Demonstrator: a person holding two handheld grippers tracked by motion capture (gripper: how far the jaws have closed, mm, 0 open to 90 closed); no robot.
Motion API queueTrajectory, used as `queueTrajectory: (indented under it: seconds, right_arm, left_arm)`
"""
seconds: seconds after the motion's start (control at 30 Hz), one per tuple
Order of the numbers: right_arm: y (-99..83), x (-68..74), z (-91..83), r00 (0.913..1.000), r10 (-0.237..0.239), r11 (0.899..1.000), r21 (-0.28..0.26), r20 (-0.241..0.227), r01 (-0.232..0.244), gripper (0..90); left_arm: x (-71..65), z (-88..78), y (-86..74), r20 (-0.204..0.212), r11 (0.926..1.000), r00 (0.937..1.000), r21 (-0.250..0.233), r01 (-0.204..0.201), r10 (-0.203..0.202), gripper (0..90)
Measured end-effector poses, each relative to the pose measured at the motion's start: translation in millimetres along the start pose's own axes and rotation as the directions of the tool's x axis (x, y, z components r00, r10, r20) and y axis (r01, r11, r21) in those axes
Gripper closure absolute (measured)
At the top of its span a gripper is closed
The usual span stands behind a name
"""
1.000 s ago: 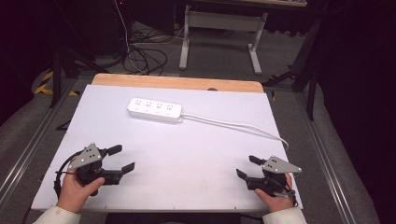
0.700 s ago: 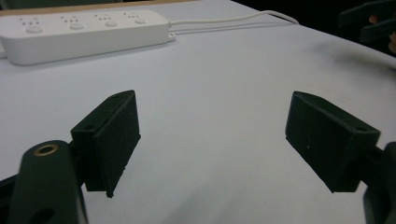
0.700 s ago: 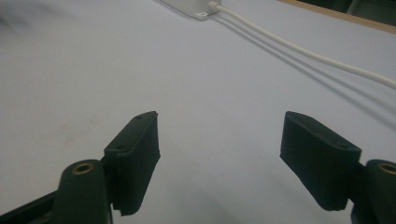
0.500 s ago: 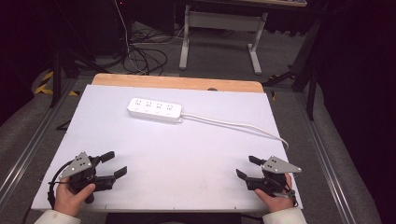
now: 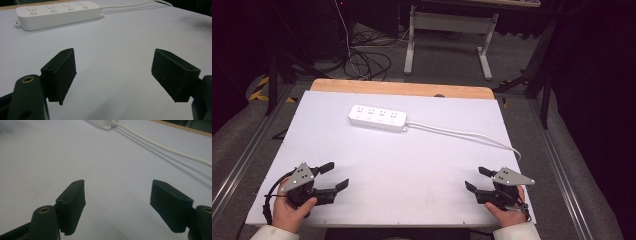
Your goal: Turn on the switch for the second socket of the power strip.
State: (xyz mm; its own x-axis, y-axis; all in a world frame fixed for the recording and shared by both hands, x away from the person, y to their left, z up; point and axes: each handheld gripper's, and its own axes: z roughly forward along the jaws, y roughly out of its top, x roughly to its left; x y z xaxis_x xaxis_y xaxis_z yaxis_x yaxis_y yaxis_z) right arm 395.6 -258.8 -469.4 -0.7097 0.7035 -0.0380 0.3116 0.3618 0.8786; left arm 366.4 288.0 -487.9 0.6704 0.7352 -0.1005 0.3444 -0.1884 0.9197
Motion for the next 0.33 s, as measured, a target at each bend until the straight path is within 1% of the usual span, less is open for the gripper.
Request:
queueTrajectory:
  seconds: [0.03, 0.1, 0.13, 0.2, 0.23, 0.27, 0.33]
  right_arm:
    - [0.0, 0.0, 0.0, 1.0000, 0.000, 1.000, 0.000, 0.000, 0.000, 28.5]
    - [0.1, 0.1, 0.0, 1.0000, -0.001, 1.000, 0.000, 0.000, 0.001, 28.5]
    - [0.1, 0.1, 0.0, 1.0000, -0.002, 1.000, 0.000, 0.000, 0.002, 28.5]
    - [-0.1, 0.1, 0.0, 1.0000, -0.001, 1.000, 0.001, 0.001, 0.001, 28.5]
    - [-0.2, 0.1, -0.2, 1.0000, -0.001, 1.000, 0.001, 0.001, 0.001, 28.5]
    - [-0.2, 0.1, -0.5, 1.0000, 0.000, 1.000, 0.000, 0.001, 0.000, 28.5]
    - [-0.2, -0.1, -0.8, 1.0000, -0.002, 1.000, -0.002, 0.002, 0.002, 28.5]
  left_arm:
    - [1.5, -0.5, 0.4, 0.006, 1.0000, 1.0000, 0.005, -0.002, 0.002, 19.2]
    - [3.3, -1.6, 0.5, 0.001, 1.0000, 1.0000, -0.003, -0.005, 0.005, 19.0]
    - [3.5, -2.0, 0.4, 0.002, 1.0000, 1.0000, -0.006, 0.004, -0.004, 19.0]
    - [4.5, -2.7, 0.3, 0.000, 0.9999, 1.0000, -0.011, 0.003, -0.003, 19.0]
    - [4.9, -3.1, 0.4, -0.009, 0.9999, 1.0000, -0.014, -0.002, 0.002, 18.9]
    - [4.4, -3.1, 0.4, -0.010, 0.9999, 0.9999, -0.016, 0.004, -0.005, 18.8]
    - [4.2, -3.2, 0.6, -0.019, 0.9998, 0.9998, -0.019, -0.002, 0.002, 18.2]
